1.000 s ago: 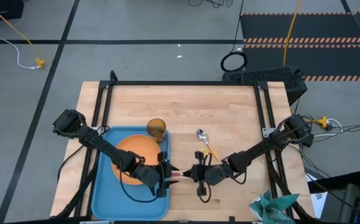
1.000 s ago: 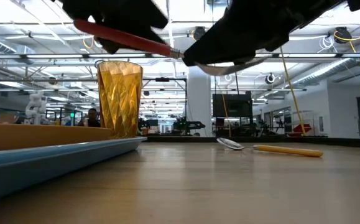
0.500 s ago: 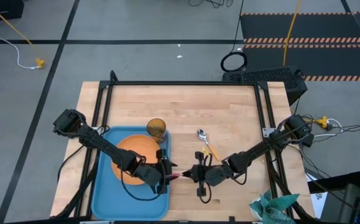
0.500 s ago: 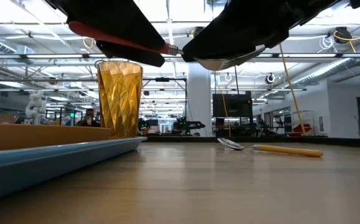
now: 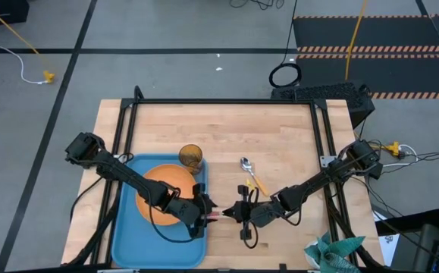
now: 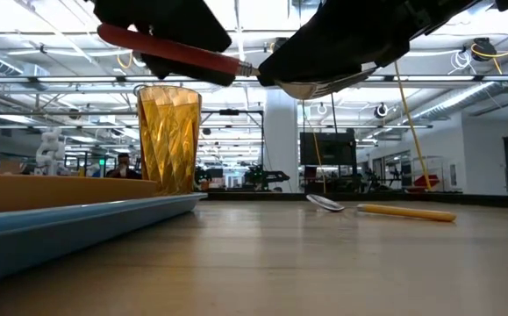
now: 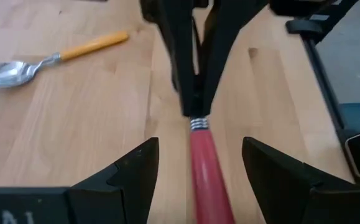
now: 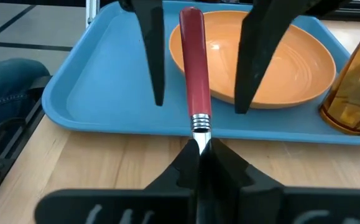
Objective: Pick and place plate/cup/fork/spoon on tray
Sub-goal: Put the red fork on the blue tray
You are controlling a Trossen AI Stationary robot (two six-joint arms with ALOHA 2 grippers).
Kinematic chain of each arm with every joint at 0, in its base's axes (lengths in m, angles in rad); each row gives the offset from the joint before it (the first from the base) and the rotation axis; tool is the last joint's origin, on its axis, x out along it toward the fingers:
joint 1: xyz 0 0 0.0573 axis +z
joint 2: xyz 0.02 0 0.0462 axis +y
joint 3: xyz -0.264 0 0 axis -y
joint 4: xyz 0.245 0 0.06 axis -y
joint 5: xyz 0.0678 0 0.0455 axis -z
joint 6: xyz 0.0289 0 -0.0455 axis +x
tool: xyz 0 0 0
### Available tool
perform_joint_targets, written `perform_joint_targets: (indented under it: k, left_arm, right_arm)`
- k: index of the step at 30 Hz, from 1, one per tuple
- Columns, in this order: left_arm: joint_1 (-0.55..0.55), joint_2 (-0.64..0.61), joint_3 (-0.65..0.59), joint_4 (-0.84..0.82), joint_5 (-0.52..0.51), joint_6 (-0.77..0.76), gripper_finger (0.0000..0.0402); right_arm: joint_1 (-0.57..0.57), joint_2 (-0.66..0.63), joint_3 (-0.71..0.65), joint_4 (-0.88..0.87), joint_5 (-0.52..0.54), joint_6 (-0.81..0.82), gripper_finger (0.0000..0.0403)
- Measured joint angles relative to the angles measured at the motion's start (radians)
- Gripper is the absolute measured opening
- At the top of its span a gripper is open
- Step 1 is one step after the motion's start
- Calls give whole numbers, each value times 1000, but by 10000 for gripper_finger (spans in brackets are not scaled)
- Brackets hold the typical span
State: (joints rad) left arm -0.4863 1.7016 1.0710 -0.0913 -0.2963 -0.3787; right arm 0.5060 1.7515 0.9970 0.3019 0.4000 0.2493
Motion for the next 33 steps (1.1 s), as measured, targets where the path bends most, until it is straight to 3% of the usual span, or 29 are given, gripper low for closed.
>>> perform_joint_targets:
  k: [5,23,33]
  left_arm:
    - [13,0,0,-7,6,-26,218]
    - [15,36,1,42,11,-19,72]
    - [12,36,1,39,10,-22,66]
  right_arm:
    - [0,0,0,0,0,0,9]
    - [0,2,0,-16,19,8,9]
    - [6,2,0,-11,20,-18,15]
